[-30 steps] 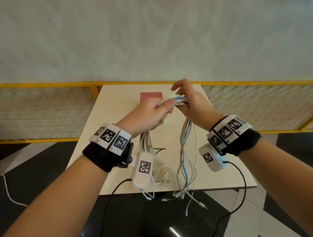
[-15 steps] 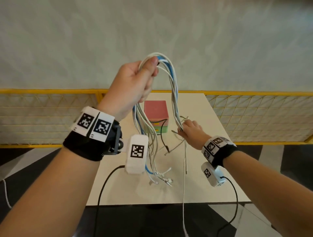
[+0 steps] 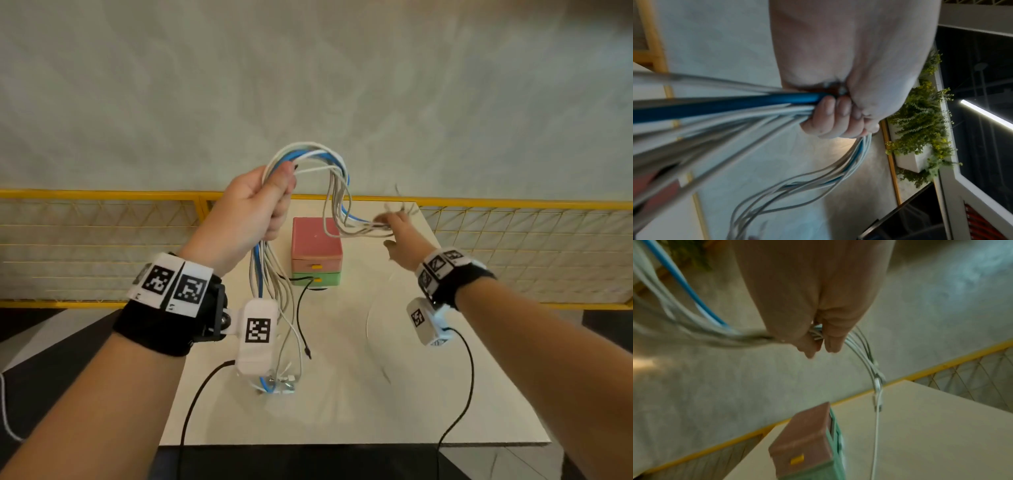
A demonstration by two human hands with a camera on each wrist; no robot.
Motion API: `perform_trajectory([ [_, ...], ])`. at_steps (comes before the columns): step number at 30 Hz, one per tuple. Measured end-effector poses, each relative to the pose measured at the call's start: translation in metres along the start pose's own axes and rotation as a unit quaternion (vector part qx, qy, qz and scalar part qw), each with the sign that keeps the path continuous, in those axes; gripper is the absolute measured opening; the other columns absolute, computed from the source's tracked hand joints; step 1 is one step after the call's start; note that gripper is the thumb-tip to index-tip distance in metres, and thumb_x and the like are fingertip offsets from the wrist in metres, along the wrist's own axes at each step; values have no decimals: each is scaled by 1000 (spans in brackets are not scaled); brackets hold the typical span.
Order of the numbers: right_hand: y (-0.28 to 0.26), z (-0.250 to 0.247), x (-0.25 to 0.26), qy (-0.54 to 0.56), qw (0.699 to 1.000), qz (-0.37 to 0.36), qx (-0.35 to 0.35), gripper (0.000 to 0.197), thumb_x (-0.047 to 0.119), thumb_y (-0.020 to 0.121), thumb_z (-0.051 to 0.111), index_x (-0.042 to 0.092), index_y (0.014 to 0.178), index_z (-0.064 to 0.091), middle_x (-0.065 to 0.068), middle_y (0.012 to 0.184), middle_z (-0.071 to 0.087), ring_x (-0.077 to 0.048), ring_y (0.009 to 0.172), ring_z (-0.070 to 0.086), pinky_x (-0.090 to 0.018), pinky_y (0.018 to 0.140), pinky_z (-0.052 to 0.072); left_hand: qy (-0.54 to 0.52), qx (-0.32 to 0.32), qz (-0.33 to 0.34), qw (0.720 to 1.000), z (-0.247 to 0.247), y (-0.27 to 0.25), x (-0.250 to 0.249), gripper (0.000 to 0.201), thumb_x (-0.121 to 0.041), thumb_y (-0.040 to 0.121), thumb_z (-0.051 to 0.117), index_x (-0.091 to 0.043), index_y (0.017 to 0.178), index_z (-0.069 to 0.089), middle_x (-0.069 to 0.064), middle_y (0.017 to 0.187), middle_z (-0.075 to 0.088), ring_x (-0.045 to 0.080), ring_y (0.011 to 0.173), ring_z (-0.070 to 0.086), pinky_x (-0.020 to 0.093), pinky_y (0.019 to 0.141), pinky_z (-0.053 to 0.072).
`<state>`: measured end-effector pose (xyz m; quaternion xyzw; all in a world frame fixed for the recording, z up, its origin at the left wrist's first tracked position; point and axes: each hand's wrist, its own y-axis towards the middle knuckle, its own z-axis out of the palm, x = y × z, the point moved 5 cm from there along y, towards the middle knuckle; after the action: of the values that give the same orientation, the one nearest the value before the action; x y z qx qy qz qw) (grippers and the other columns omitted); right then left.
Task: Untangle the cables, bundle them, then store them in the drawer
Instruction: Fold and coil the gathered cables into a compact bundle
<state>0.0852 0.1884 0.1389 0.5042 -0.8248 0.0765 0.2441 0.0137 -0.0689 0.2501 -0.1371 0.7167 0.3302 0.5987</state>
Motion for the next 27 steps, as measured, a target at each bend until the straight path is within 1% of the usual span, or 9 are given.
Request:
perform_trajectory([
  [2,8,-15,6,-40,998,-6,43,78,-13,78,51,16,146,24,-9,148,21,-29,132,36,-29,100,37,62,-1,-30,998,5,4,15,32,-37,102,40,-19,77,48,-10,58,42,8,46,32,17,42,27],
  [5,6,-33,16,-107,991,-8,82,86,-1,78,58,23,149,16,-8,150,23,-31,126,46,-42,100,44,212,25,-64,975,23,11,53,28,-33,103,42,-16,88,58,-1,71,60,13,59,55,22,54,44],
  [9,-31,-19,62,7,978,-161,130,89,5,74,69,17,147,21,-3,140,35,-15,127,37,-21,105,29,270,99,-121,950,58,19,106,26,-29,103,42,-12,113,59,2,81,61,15,59,57,26,50,50],
  [12,-50,23,73,-36,968,-217,118,82,7,68,72,17,139,34,-3,122,52,-19,110,49,-30,93,42,333,145,-123,924,78,24,123,24,-16,99,45,-7,113,62,8,93,65,21,78,63,34,65,52],
  [14,-51,35,65,-56,978,-189,65,58,8,74,66,18,127,44,-4,111,61,-22,100,58,-32,81,46,363,163,-119,909,84,24,127,21,-16,96,46,-6,105,62,10,90,65,24,82,63,35,69,51],
  [18,-48,36,63,-118,978,-170,0,25,12,83,54,9,108,57,-14,87,69,-36,80,63,-30,62,36,358,187,-125,906,84,22,128,19,-27,97,47,-13,96,60,2,66,53,14,52,50,26,49,40],
  [21,-43,21,40,-95,992,-77,-18,24,12,86,52,16,107,62,-11,83,69,-31,77,63,-29,63,38,266,211,-146,929,68,14,135,18,-36,100,47,-22,100,58,-2,64,48,5,46,50,23,51,46],
  [23,-41,5,7,-51,998,20,-43,26,7,87,50,20,104,65,-7,82,68,-26,74,60,-28,64,39,211,209,-185,937,52,2,146,25,-33,102,44,-20,84,52,-4,63,44,2,44,45,26,59,46],
  [27,-44,14,-23,-55,996,72,10,16,17,90,53,19,103,63,-7,89,68,-28,88,63,-30,70,42,305,188,-172,918,43,-11,165,31,-33,104,38,-23,75,43,-7,65,40,9,57,41,17,55,36],
])
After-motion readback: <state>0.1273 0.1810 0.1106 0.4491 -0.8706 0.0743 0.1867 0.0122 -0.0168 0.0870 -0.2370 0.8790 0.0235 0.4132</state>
